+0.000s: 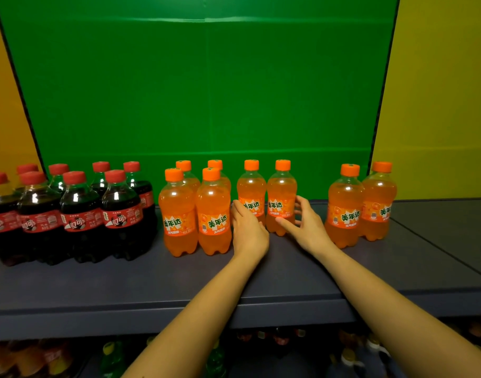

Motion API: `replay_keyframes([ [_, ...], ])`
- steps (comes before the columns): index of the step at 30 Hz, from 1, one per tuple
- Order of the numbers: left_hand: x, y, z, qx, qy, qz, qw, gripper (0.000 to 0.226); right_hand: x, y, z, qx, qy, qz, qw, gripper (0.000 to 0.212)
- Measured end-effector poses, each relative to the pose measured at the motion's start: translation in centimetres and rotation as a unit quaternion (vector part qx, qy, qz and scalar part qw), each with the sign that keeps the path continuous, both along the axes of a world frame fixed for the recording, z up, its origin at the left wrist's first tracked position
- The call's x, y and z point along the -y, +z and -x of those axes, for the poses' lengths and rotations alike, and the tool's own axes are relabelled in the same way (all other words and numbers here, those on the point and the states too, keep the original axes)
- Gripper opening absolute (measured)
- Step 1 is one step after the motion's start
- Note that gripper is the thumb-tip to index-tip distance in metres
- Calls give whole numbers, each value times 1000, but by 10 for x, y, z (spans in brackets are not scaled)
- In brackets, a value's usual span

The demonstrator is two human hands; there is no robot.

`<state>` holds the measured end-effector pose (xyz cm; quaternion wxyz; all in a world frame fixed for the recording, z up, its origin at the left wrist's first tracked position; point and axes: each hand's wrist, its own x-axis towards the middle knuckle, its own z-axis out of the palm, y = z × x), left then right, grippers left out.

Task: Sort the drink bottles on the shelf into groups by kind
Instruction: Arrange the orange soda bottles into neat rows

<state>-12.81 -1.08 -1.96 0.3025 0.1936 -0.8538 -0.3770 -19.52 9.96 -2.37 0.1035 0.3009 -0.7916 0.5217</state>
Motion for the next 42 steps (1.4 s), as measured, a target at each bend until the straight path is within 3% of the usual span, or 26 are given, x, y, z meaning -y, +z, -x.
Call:
replay_keyframes([
  [8,-4,9,-23,-19,-54,16,998,74,2,3,-8,2,-6,-13,1000,69],
  [13,-4,2,-55,-82,-127,58,987,36,-10,8,-32,-35,-55,-29,997,54],
  [17,-5,-2,-66,-52,-193,105,974,23,-42,5,-62,-70,-58,-35,995,35],
  [23,-35,7,-49,11,-270,112,956,35,-103,6,-80,-87,-115,-16,989,33],
  [26,-56,12,-31,43,-302,107,946,54,-127,8,-60,-71,-157,-5,985,34],
  [29,-72,13,-3,74,-337,38,938,81,-145,9,-29,-37,-187,6,982,40],
  [34,-93,11,33,56,-294,-16,954,114,-165,11,17,38,-151,-2,988,57],
  [38,-109,6,51,40,-232,-39,971,101,-173,15,47,93,-69,-12,993,75],
  [42,-117,5,52,-17,-162,-2,987,74,-170,16,61,135,8,3,991,80],
])
